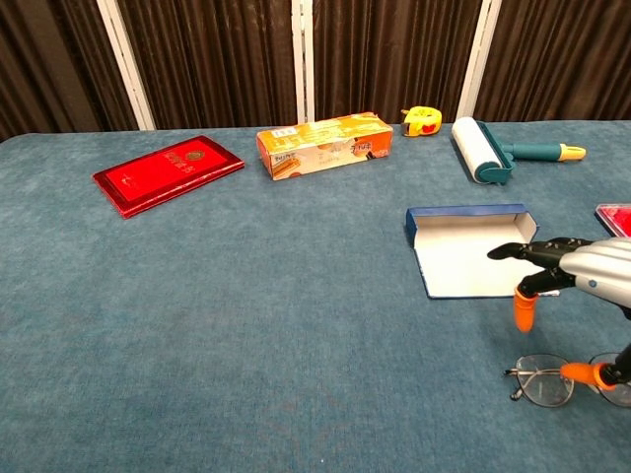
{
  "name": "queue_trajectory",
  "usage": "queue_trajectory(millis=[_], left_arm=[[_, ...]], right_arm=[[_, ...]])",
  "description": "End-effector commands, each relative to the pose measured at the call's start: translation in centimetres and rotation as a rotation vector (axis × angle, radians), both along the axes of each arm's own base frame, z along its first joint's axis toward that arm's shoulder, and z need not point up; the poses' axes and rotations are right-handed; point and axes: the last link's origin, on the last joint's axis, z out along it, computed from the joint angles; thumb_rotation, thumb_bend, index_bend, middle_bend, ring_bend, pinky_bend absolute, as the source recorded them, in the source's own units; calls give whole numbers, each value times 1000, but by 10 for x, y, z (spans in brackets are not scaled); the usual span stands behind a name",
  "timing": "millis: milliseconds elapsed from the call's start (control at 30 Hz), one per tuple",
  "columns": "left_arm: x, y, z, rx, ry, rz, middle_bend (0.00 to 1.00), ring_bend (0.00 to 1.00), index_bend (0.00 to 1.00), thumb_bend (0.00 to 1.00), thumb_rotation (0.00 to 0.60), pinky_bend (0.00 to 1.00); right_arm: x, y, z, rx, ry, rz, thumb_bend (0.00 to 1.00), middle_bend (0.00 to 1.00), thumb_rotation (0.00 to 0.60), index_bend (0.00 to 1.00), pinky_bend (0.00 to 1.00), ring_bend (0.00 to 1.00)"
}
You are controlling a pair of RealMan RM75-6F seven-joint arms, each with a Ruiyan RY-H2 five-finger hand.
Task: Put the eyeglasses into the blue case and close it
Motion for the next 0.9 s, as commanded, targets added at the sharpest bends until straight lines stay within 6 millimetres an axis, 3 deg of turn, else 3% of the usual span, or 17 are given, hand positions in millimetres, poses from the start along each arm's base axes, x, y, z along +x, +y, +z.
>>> queue_trajectory(millis=[33, 900], left_arm=[[0, -1, 0, 1, -2, -1, 0, 0, 0, 0, 600, 0], [1, 0, -2, -14, -1, 3, 0, 0, 0, 0, 600, 0]], right_arm=[[-2, -1, -2, 1, 11, -4, 222, 0, 600, 452, 0, 0], [-22, 0, -11, 26, 74, -50, 255, 0, 600, 488, 0, 0]])
